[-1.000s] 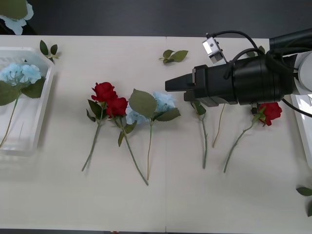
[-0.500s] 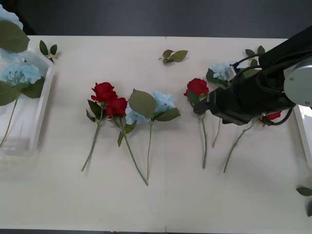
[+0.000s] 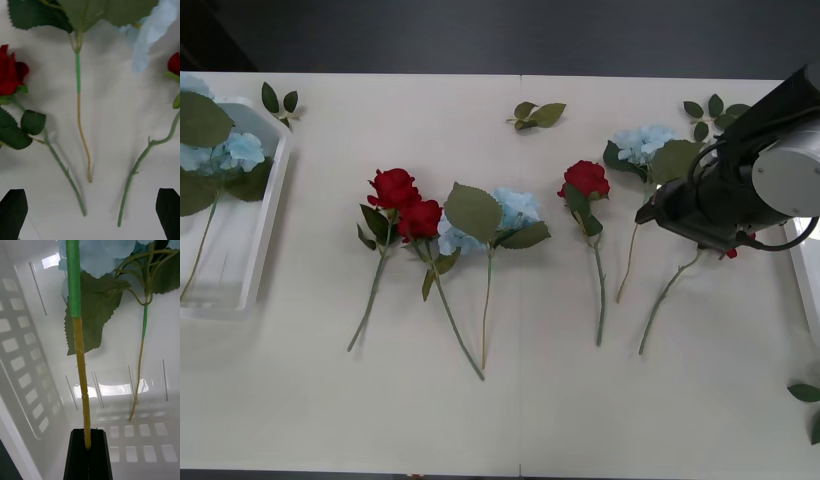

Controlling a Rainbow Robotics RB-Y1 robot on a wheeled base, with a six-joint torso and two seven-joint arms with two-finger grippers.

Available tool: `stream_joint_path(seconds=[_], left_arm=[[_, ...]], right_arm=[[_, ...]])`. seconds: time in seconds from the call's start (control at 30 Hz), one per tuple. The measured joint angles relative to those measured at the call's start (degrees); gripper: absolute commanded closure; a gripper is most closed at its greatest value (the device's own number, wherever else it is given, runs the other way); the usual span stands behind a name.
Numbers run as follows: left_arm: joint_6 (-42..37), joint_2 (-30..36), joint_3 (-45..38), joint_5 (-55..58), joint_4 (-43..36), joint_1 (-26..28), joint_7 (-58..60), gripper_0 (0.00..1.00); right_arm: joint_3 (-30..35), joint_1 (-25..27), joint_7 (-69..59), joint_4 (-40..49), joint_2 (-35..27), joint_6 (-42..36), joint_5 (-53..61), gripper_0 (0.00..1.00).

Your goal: Put the red flowers into the right box and the blue flowers into the left box

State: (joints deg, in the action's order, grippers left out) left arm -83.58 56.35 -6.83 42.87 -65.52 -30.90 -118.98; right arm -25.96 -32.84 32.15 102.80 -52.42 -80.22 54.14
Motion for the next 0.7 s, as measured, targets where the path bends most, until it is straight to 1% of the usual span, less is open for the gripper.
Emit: stream_joint_path(seconds=[0.17,0.27,0.3,0.33,0.37,0.4,0.53,0.63,0.7], left_arm=[[3.33,0.0,5.57,0.0,1.84,0.0,2.59,1.0],[5.05,0.0,7.19,0.0,2.93,0.0,4.02,1.0],[5.68,0.0,7.63,0.0,3.16,0.0,4.02,0.97],[6.21,0.0,8.05,-0.01,3.33,0.0,4.02,0.42],[6.67,0.0,8.39,-0.04,3.37,0.0,4.02,0.09],[6.99,0.0,8.65,-0.14,3.37,0.0,4.02,0.0],[7.3,0.0,8.82,-0.29,3.35,0.0,4.02,0.0],[7.24,0.0,8.42,0.15,3.3,0.0,4.02,0.0],[5.72,0.0,7.05,0.64,2.95,-0.01,4.02,0.0]], right_arm=[[-0.22,0.02,0.0,-5.05,0.0,0.09,-0.31,0.0],[-2.34,0.03,0.01,-7.11,-0.12,1.96,-2.74,0.0],[-3.39,0.03,0.01,-7.61,-0.25,2.9,-3.17,0.0],[-4.6,0.03,0.01,-8.1,-0.47,3.96,-3.49,0.0],[-5.82,0.03,0.01,-8.48,-0.74,4.84,-3.77,0.0],[-6.91,0.03,0.01,-8.87,-0.99,5.48,-4.12,0.0],[-9.83,0.03,0.01,-11.16,-1.47,8.17,-4.76,0.0],[-10.35,0.06,0.02,-12.75,-1.47,9.6,-4.76,0.0],[-10.34,0.07,0.02,-13.82,-1.47,10.47,-4.76,0.0]])
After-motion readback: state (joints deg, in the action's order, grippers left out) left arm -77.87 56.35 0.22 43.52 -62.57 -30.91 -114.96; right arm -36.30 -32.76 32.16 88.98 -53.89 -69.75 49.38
